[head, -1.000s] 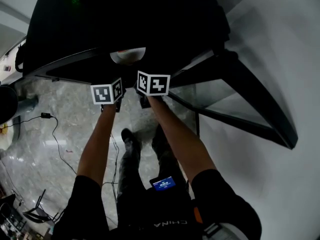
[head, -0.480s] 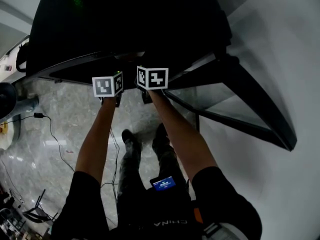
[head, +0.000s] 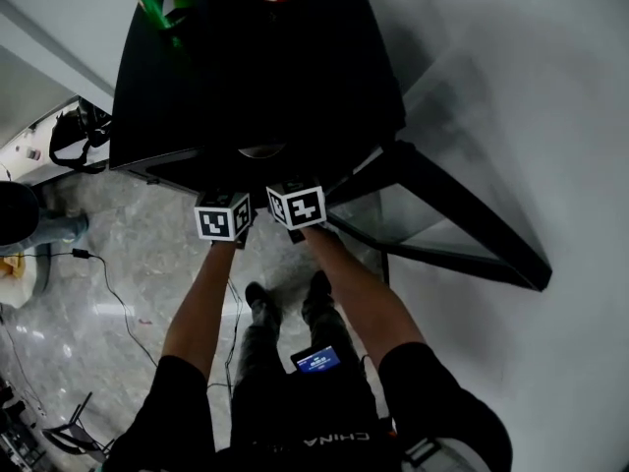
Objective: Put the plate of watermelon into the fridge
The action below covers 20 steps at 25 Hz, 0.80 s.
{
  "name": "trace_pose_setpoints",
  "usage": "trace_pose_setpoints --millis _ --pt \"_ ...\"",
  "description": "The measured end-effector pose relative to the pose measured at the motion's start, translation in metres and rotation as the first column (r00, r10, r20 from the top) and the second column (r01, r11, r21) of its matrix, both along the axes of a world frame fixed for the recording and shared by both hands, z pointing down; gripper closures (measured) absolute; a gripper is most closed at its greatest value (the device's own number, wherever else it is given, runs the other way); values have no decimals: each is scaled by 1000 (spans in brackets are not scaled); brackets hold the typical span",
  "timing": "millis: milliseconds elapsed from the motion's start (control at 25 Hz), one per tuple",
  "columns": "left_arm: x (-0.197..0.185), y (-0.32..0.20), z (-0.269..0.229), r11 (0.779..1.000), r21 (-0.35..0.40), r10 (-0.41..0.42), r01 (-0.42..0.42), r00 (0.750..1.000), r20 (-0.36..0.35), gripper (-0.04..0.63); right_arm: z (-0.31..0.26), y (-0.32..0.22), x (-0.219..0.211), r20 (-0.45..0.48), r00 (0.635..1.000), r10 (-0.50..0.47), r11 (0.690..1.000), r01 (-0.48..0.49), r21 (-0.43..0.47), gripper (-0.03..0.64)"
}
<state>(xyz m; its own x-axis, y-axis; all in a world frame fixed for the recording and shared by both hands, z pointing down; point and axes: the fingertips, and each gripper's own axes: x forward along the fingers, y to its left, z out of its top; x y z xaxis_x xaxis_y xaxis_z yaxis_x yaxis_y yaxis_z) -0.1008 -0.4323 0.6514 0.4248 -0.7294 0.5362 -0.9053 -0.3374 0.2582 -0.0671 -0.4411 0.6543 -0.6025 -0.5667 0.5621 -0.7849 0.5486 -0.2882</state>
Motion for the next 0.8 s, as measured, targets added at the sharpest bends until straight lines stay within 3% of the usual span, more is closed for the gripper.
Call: trace_pose_setpoints --millis 320,520,800 --pt "6 43 -96 991 129 55 -34 986 -157 548 -77 51 16 51 998 -28 999 26 26 568" --pt "11 78 -142 973 211 158 -96 940 -303 566 -114 79 34 90 996 -8 1000 5 28 572" --pt "20 116 -152 966 226 193 -122 926 -324 574 -130 105 50 102 995 -3 999 -1 44 583"
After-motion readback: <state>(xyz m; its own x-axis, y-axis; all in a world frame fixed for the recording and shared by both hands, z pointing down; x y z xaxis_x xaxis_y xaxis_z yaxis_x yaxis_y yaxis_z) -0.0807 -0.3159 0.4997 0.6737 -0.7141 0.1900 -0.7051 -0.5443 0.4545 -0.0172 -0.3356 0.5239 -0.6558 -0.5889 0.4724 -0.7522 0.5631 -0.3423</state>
